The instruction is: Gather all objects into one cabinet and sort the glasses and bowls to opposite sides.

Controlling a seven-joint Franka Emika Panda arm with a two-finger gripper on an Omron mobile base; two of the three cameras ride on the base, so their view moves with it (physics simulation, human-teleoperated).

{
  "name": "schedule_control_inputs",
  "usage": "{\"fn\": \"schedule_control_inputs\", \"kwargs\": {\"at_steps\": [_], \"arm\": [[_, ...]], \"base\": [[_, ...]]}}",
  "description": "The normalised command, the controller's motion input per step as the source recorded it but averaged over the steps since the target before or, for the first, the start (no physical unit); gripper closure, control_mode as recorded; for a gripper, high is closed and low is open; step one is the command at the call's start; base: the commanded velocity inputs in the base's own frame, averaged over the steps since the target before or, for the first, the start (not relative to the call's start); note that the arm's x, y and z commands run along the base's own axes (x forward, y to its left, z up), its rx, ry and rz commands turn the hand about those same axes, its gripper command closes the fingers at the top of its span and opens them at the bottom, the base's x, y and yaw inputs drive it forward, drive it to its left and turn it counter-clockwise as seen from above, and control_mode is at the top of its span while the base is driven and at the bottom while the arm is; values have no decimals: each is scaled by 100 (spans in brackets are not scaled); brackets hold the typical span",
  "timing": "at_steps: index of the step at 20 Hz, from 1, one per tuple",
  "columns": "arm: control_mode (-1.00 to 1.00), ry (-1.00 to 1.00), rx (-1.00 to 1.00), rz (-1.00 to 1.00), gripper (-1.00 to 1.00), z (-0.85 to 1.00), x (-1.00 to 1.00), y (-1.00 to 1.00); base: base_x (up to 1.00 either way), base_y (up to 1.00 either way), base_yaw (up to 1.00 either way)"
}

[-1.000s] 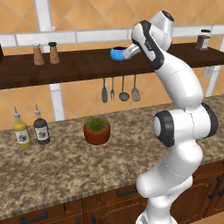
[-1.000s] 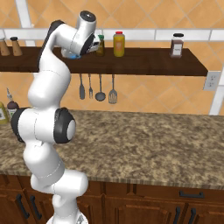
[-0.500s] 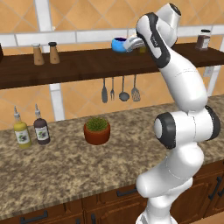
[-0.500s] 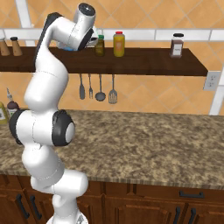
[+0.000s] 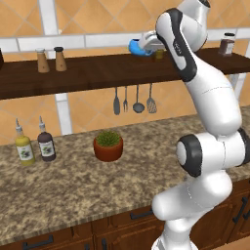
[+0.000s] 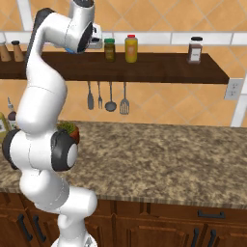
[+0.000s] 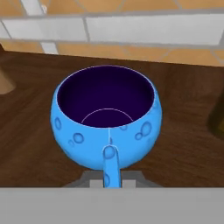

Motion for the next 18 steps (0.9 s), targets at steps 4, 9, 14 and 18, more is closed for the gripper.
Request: {"fn": "schedule_control_inputs", "kwargs": {"at_steps": [4,9,14,18], "arm": [[-100,-31,0,-2,100,-28,-100,0],[-100,-37,-3,0,100,-54,-100,4],[-100,-19,-1,-2,100,-7,-96,2],[-100,3,2,-7,100,13,-70,0]], "base": [[0,0,0],[0,0,0],[0,0,0],[0,0,0]]}}
